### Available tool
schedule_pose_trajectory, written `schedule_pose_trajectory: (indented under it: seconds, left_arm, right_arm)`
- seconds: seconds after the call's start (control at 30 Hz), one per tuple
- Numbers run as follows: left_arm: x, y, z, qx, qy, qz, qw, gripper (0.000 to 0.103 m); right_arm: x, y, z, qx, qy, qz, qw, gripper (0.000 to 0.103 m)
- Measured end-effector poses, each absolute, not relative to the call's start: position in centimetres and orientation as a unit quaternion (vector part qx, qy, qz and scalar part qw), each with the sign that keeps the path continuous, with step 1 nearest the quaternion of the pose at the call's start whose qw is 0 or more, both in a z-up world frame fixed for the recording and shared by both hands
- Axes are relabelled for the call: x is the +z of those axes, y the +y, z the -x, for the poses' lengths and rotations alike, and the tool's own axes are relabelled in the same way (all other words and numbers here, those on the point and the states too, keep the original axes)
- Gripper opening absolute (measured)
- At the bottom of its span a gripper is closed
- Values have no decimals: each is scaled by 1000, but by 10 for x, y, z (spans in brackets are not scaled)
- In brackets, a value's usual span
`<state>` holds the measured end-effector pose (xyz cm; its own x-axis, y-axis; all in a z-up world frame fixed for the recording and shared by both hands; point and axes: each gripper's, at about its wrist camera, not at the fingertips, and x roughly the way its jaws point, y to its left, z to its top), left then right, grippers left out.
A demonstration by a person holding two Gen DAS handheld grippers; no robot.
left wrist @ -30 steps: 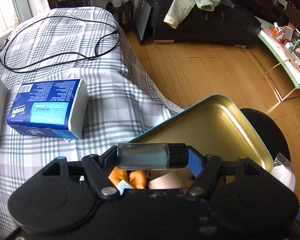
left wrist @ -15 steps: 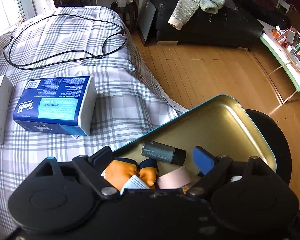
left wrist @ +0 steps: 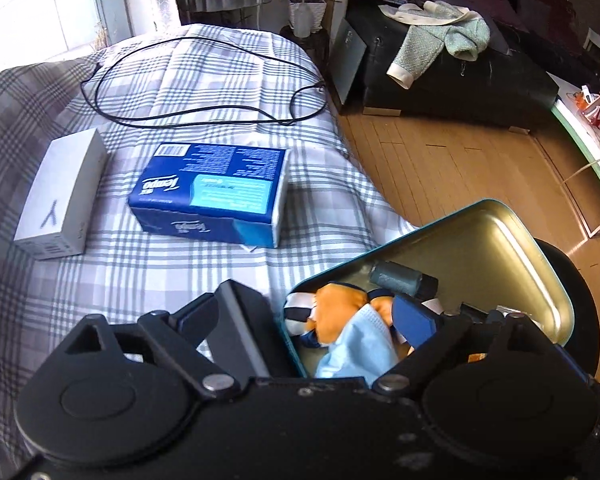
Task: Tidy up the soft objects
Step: 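Release the cotton pads into the tin with the right tool while the left tool withdraws, then grasp the green tape roll with the right tool while the left tool approaches the sponge stick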
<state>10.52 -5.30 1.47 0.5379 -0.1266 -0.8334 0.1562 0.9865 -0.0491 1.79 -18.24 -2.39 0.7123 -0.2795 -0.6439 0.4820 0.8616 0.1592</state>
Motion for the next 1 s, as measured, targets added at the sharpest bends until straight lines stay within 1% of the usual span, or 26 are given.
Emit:
schedule_pose_trajectory:
  seconds: [0.23, 0.5, 0.73, 1.0]
  left_arm:
    - [18, 17, -72, -13, 467, -3, 884, 98]
    - [10, 91, -34, 62, 463, 10, 884, 100]
    - [-5, 139, -10, 102, 476, 48, 872, 101]
    - [-33, 173, -11, 119, 501, 92, 852, 101]
  right_arm:
    - [-11, -144, -12, -143, 305, -114, 935, 62]
    - [-12, -89, -4, -48, 320, -80, 943, 62]
    - [-28, -42, 12, 34, 342, -34, 938, 62]
    - [-65, 6, 28, 89, 377, 43, 921, 62]
